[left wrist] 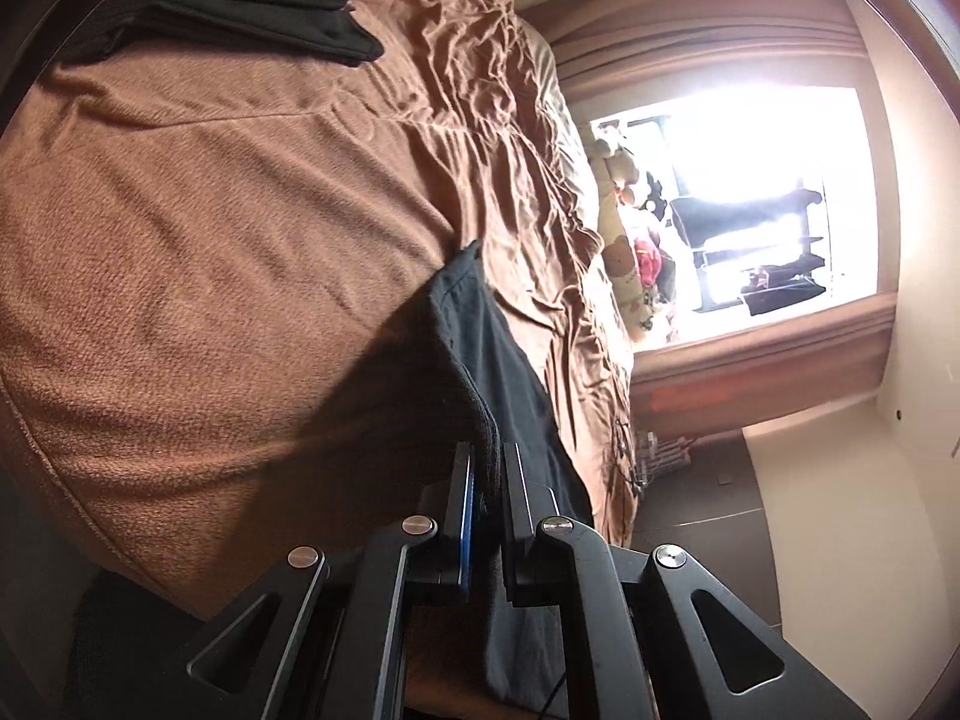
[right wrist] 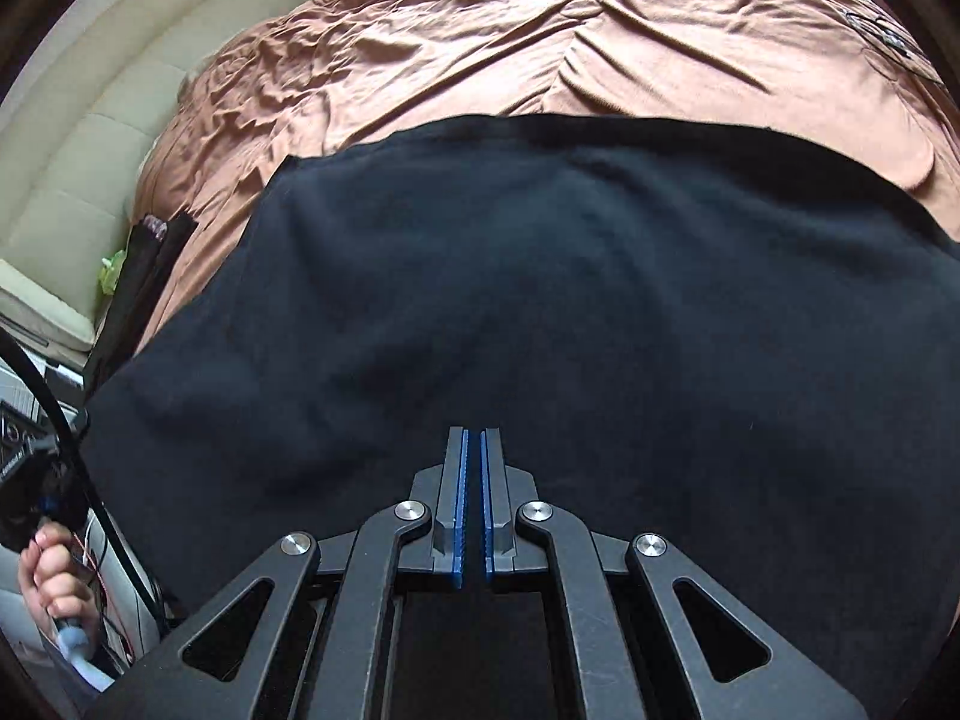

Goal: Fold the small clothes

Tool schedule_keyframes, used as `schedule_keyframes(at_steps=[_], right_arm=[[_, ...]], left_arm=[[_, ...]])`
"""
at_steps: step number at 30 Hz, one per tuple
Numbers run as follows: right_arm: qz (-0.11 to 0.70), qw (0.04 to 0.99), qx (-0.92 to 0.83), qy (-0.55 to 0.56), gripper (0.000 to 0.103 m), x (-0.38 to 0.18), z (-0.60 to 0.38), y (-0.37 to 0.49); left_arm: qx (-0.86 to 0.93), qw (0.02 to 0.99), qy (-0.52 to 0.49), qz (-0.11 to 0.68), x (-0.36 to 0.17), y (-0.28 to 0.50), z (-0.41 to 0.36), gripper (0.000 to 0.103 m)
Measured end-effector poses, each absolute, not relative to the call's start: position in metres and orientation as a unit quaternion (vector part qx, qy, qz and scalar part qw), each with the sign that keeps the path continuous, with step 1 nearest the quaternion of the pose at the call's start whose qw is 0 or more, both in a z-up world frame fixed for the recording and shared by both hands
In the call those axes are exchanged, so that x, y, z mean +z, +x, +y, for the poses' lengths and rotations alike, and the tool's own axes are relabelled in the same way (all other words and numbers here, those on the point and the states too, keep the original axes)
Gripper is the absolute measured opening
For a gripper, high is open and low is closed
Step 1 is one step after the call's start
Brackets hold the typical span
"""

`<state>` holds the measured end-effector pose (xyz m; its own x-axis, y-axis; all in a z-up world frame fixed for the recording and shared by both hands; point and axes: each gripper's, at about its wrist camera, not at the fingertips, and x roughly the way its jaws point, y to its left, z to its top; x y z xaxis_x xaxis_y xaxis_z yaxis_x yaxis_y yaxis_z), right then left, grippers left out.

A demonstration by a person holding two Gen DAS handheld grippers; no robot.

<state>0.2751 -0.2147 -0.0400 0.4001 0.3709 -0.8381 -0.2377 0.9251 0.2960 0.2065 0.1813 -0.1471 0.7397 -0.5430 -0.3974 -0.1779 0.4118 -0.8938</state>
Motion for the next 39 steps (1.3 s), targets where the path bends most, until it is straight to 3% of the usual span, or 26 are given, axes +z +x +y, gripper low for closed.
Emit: schedule_keyframes(at_steps=[24, 34, 35, 37, 39], right_arm=[[0.516, 0.815, 0.252, 0.083, 0.0, -0.072, -0.211, 0.178], [0.447, 0.855, 0.223, 0.139, 0.001, -0.031, -0.28, 0.152], [0.439, 0.859, 0.218, 0.147, 0.004, -0.029, -0.29, 0.149], [0.423, 0.866, 0.21, 0.163, 0.019, -0.021, -0.31, 0.141], [0.403, 0.876, 0.198, 0.175, 0.052, -0.015, -0.328, 0.133]], left_arm=[[-0.243, 0.787, -0.462, 0.329, -0.044, 0.254, 0.088, 0.007], [-0.297, 0.792, -0.409, 0.343, -0.004, 0.267, 0.021, 0.007], [-0.303, 0.792, -0.403, 0.345, -0.001, 0.267, 0.014, 0.007], [-0.315, 0.792, -0.39, 0.349, 0.005, 0.27, -0.002, 0.007], [-0.326, 0.791, -0.379, 0.353, 0.01, 0.271, -0.017, 0.007]])
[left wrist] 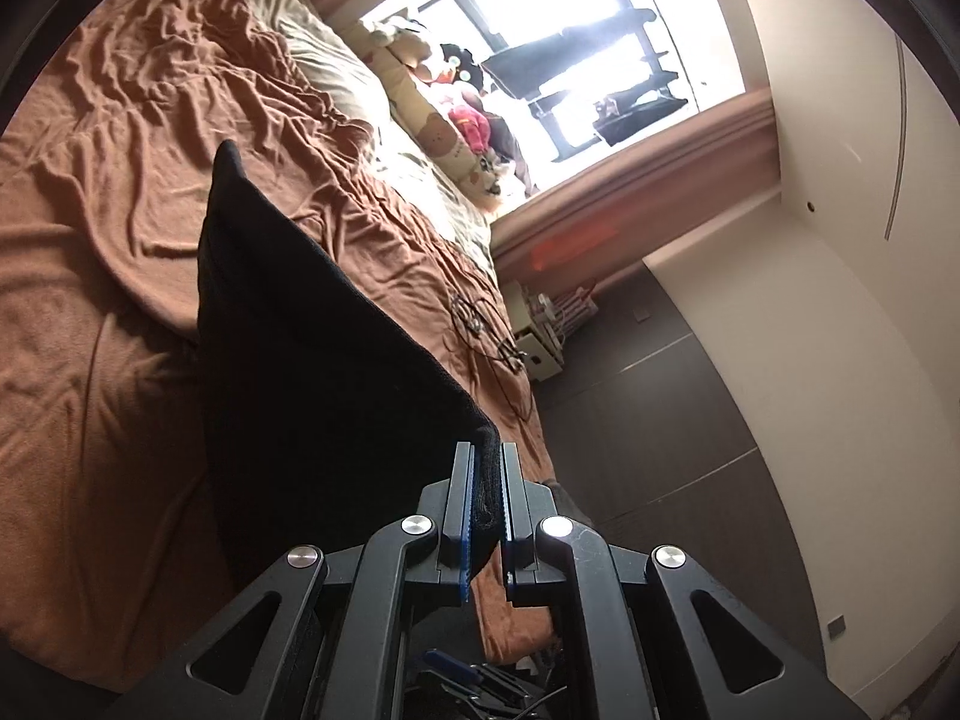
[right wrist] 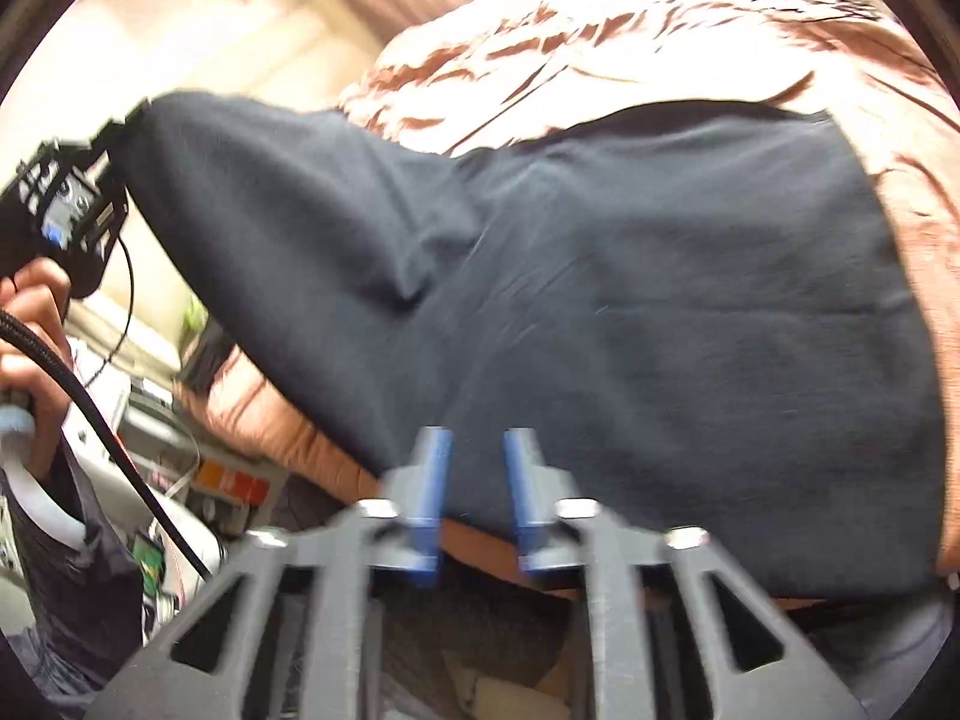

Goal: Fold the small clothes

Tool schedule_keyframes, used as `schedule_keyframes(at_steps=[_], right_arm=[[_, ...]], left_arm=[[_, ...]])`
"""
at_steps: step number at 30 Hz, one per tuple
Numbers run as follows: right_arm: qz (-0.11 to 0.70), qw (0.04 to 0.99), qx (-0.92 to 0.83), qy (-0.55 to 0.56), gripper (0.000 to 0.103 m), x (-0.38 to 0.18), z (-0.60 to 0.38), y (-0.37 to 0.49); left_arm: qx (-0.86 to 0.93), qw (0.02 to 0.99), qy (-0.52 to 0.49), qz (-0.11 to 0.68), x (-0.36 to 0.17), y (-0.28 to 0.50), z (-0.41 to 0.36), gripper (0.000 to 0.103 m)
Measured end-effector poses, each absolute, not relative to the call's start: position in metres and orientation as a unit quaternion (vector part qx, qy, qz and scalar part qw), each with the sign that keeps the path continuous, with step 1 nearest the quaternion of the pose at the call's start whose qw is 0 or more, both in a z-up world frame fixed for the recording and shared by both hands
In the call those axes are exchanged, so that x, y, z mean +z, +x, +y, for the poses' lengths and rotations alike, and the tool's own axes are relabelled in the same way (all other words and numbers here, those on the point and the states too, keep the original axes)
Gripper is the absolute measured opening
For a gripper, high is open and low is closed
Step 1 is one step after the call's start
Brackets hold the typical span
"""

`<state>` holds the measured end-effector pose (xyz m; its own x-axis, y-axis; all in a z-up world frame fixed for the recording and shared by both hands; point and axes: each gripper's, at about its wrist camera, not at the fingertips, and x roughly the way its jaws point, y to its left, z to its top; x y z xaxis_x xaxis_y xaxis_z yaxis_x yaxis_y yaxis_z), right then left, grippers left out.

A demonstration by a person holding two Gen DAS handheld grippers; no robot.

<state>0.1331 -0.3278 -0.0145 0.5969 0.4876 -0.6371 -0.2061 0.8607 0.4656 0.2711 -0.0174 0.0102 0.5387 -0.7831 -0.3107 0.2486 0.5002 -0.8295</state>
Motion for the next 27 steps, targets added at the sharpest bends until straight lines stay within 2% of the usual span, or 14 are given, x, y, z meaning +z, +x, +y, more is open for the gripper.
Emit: schedule_keyframes(at_steps=[2, 11, 16, 27], right_arm=[[0.382, 0.884, 0.193, 0.189, 0.055, -0.009, -0.344, 0.12], [0.342, 0.898, 0.155, 0.229, 0.055, 0.001, -0.412, 0.075], [0.328, 0.901, 0.132, 0.252, 0.055, 0.002, -0.442, 0.051], [0.341, 0.89, 0.085, 0.292, 0.055, -0.011, -0.491, 0.029]], left_arm=[[-0.337, 0.789, -0.368, 0.357, 0.014, 0.273, -0.034, 0.007], [-0.382, 0.775, -0.329, 0.382, 0.024, 0.279, -0.11, 0.007], [-0.404, 0.758, -0.316, 0.403, 0.011, 0.286, -0.156, 0.007], [-0.411, 0.691, -0.28, 0.525, -0.094, 0.28, -0.267, 0.007]])
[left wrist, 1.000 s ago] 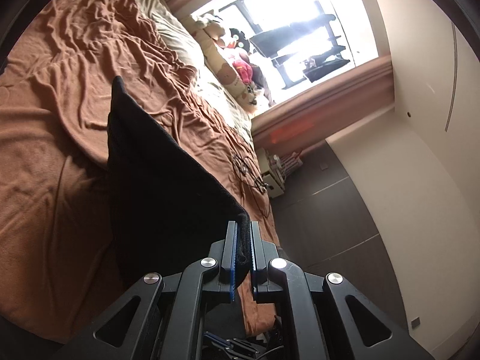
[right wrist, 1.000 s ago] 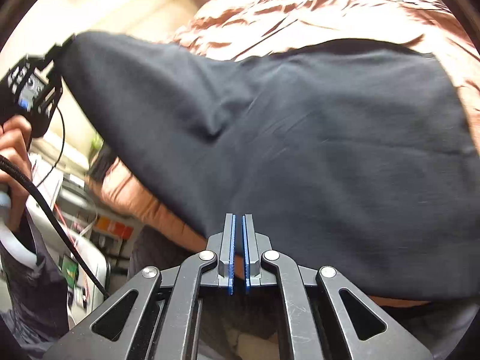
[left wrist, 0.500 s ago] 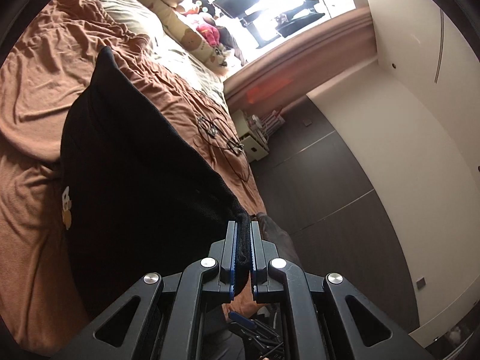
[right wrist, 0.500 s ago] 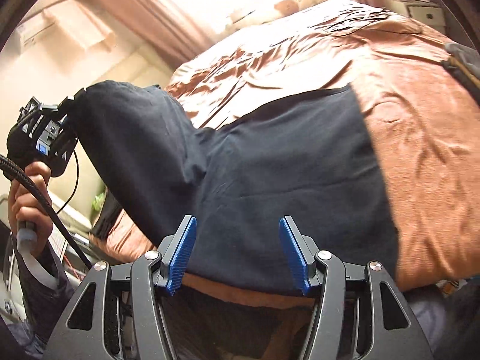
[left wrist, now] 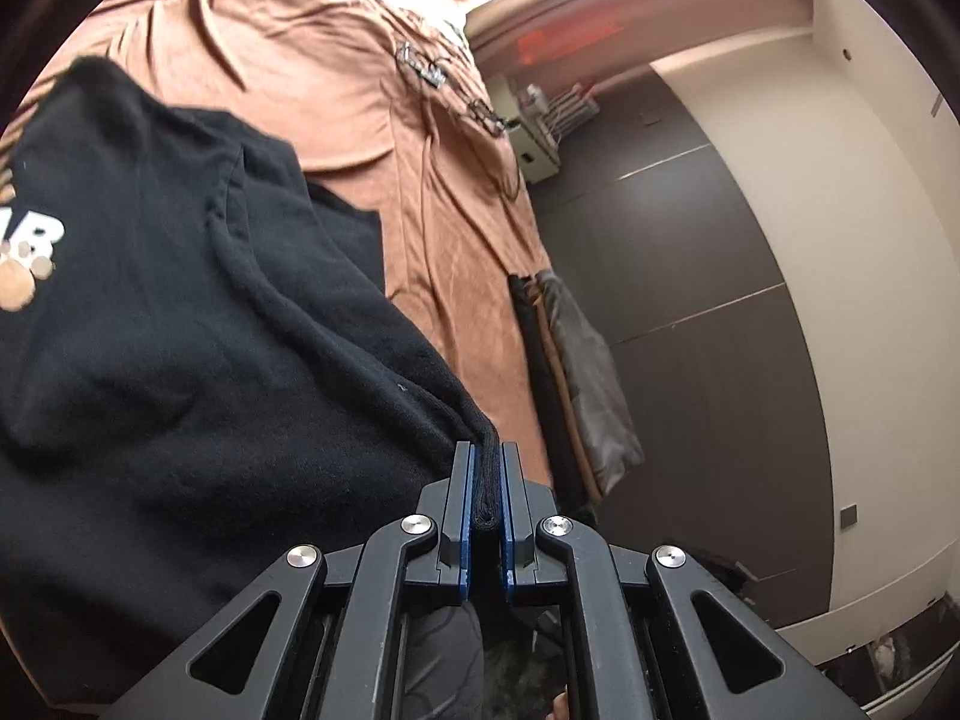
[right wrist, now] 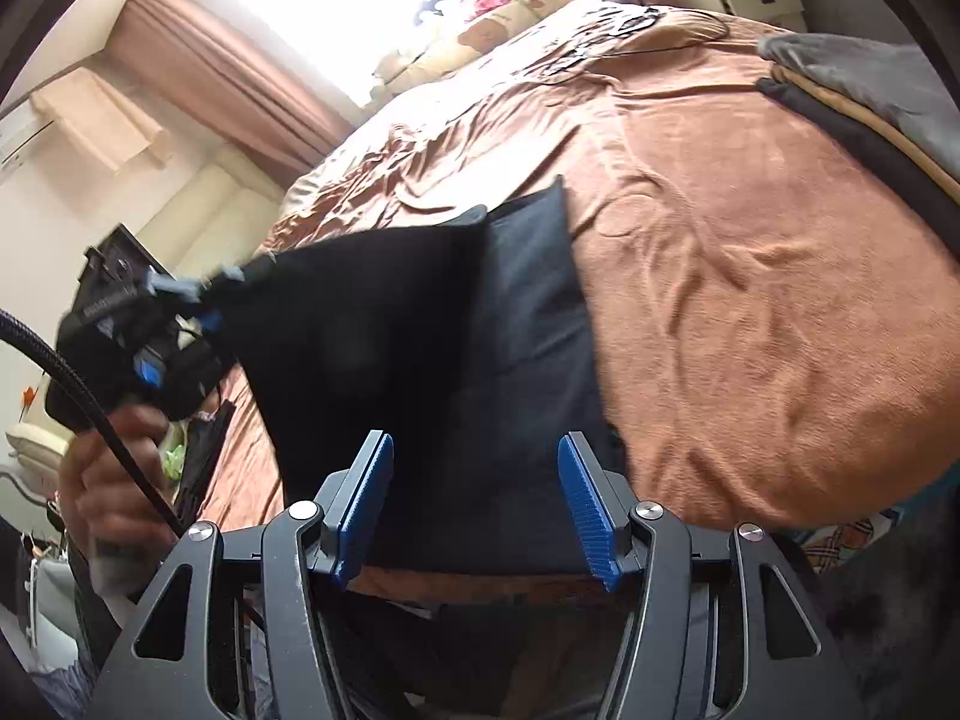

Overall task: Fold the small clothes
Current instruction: 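Lay the flipped bundle down on the bed and open the left gripper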

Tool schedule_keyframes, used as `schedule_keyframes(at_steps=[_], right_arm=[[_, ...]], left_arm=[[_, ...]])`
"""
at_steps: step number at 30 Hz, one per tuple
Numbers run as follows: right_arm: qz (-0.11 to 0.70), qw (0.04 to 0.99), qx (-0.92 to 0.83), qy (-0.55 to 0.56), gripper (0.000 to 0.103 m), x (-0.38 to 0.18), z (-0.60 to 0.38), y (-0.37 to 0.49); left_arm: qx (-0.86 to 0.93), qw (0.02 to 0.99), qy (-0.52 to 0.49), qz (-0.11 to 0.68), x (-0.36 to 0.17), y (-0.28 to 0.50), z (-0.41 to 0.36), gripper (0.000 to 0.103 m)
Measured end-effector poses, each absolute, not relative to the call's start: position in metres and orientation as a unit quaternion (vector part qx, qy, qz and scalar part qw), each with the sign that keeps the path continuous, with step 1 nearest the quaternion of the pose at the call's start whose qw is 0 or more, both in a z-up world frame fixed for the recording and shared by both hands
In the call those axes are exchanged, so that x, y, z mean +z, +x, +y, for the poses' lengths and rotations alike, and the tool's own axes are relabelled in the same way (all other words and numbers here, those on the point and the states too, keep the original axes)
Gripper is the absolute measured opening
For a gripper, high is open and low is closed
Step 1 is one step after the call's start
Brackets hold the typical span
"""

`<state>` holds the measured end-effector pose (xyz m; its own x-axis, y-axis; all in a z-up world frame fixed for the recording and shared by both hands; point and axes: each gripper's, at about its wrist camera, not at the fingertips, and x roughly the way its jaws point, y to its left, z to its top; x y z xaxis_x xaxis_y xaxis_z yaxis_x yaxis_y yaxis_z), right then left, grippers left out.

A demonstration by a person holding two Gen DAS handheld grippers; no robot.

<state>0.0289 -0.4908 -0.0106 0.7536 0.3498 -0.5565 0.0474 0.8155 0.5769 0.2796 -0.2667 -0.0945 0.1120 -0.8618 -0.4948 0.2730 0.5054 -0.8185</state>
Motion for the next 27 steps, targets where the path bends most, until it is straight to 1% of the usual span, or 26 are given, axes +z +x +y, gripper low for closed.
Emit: schedule_keyframes(at_steps=[3, 14, 27], right_arm=[[0.343, 0.887, 0.077, 0.299, 0.055, -0.012, -0.499, 0.024], [0.346, 0.879, 0.064, 0.32, 0.055, -0.023, -0.517, 0.017], [0.354, 0.872, 0.052, 0.334, 0.055, -0.028, -0.528, 0.006]], left_arm=[[-0.408, 0.685, -0.272, 0.539, -0.109, 0.274, -0.275, 0.007], [-0.426, 0.665, -0.223, 0.571, -0.136, 0.24, -0.309, 0.007], [-0.42, 0.647, -0.205, 0.603, -0.17, 0.22, -0.335, 0.007]])
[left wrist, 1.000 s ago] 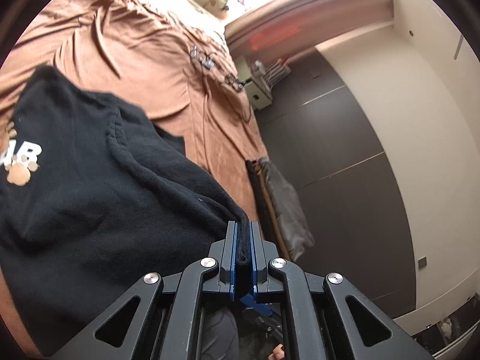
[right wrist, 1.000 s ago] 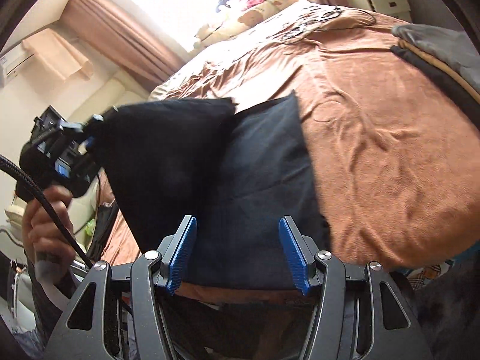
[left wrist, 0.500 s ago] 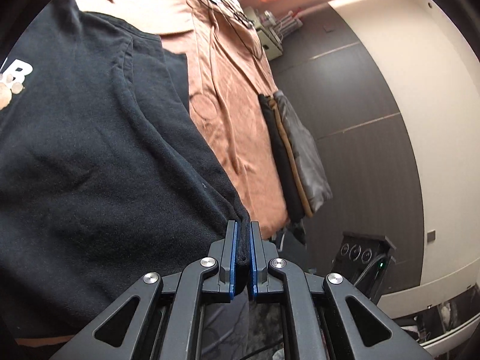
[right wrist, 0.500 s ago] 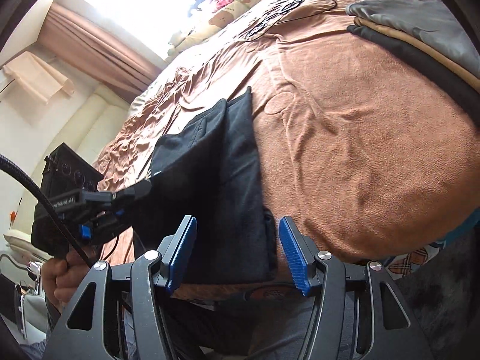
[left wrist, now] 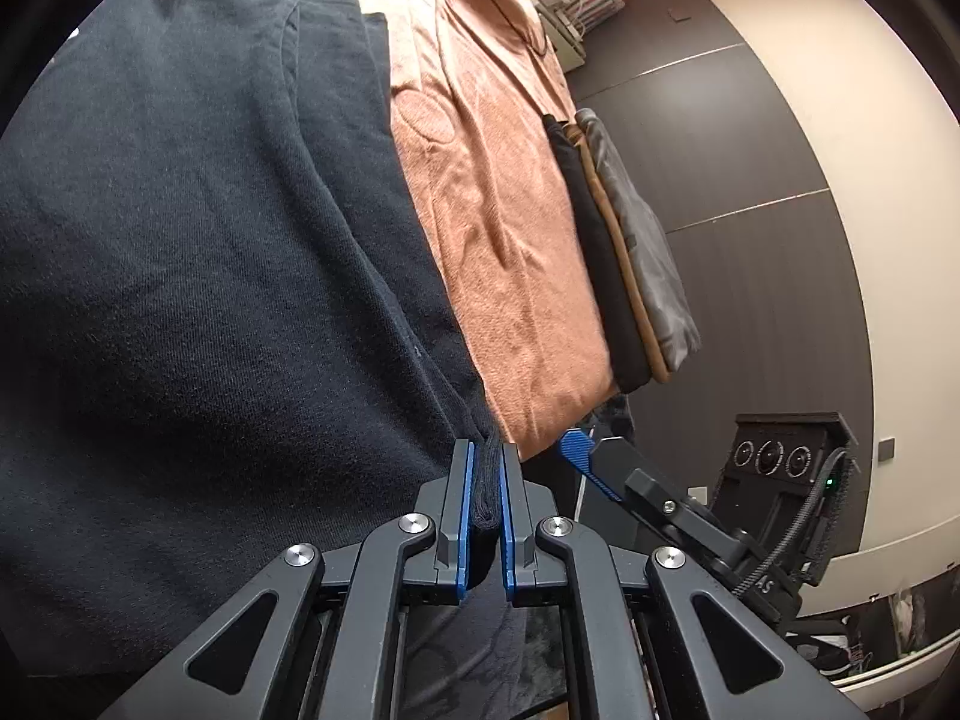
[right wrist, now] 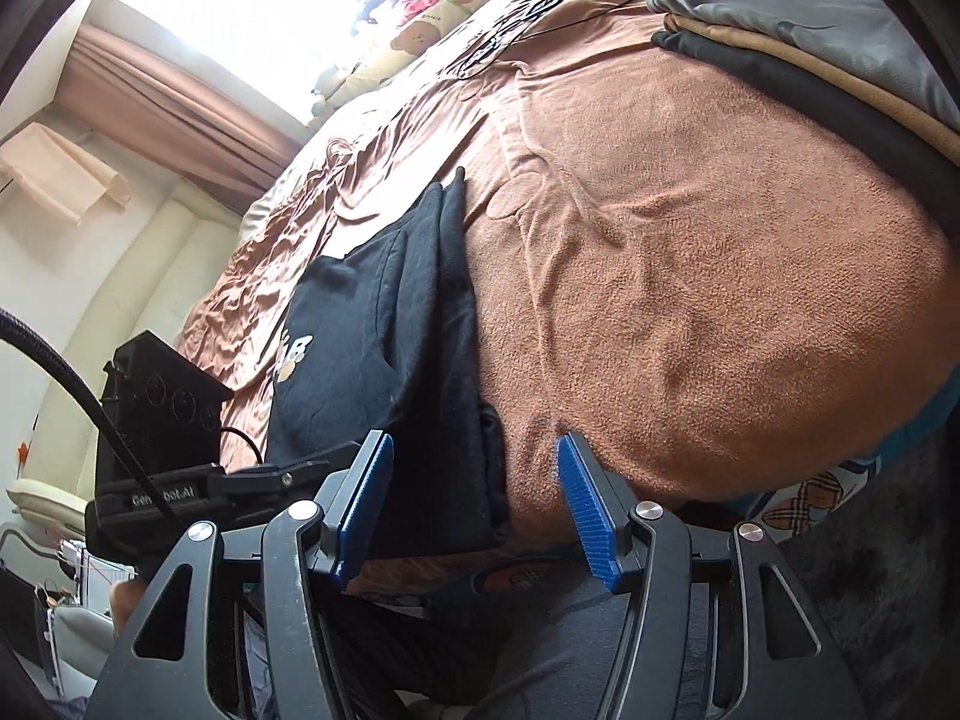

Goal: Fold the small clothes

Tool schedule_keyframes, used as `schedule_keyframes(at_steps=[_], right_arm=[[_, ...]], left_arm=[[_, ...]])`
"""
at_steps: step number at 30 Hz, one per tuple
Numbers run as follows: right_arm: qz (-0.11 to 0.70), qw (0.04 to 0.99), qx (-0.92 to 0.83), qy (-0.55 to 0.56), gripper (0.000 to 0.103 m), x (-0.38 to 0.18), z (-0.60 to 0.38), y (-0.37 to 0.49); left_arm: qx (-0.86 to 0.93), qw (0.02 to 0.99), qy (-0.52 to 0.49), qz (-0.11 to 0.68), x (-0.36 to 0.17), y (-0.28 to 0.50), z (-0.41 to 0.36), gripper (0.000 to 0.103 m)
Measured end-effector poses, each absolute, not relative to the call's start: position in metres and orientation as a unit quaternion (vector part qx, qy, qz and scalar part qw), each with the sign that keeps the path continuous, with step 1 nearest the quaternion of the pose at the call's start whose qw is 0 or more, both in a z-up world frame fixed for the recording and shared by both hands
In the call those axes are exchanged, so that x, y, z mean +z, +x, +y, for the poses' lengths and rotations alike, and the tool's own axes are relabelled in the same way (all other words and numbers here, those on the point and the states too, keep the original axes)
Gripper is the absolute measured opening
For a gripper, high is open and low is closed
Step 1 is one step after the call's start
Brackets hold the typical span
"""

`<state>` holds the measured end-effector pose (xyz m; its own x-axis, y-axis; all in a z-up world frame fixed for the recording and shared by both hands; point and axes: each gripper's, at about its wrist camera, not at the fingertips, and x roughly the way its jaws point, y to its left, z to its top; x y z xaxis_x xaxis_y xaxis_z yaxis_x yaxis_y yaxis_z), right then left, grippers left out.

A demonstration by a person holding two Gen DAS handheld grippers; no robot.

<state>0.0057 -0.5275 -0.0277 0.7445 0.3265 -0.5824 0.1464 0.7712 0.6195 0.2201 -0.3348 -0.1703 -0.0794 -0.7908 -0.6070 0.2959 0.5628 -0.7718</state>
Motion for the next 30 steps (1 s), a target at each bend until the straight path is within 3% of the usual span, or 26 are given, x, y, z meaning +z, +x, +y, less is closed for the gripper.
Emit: schedule_keyframes(at_steps=[2, 10, 25, 30], right_arm=[[0.356, 0.871, 0.053, 0.333, 0.055, -0.029, -0.527, 0.007], [0.365, 0.865, 0.062, 0.338, 0.055, -0.033, -0.524, 0.016], [0.376, 0.872, 0.105, 0.294, 0.055, -0.03, -0.503, 0.085], [0.386, 0.871, 0.119, 0.281, 0.05, -0.032, -0.505, 0.127]], left_arm=[[-0.421, 0.638, -0.21, 0.61, -0.175, 0.222, -0.338, 0.009], [-0.416, 0.647, -0.225, 0.598, -0.161, 0.24, -0.315, 0.045], [-0.294, 0.751, -0.236, 0.542, -0.132, 0.316, -0.189, 0.045], [-0.254, 0.768, -0.239, 0.537, -0.134, 0.335, -0.148, 0.045]])
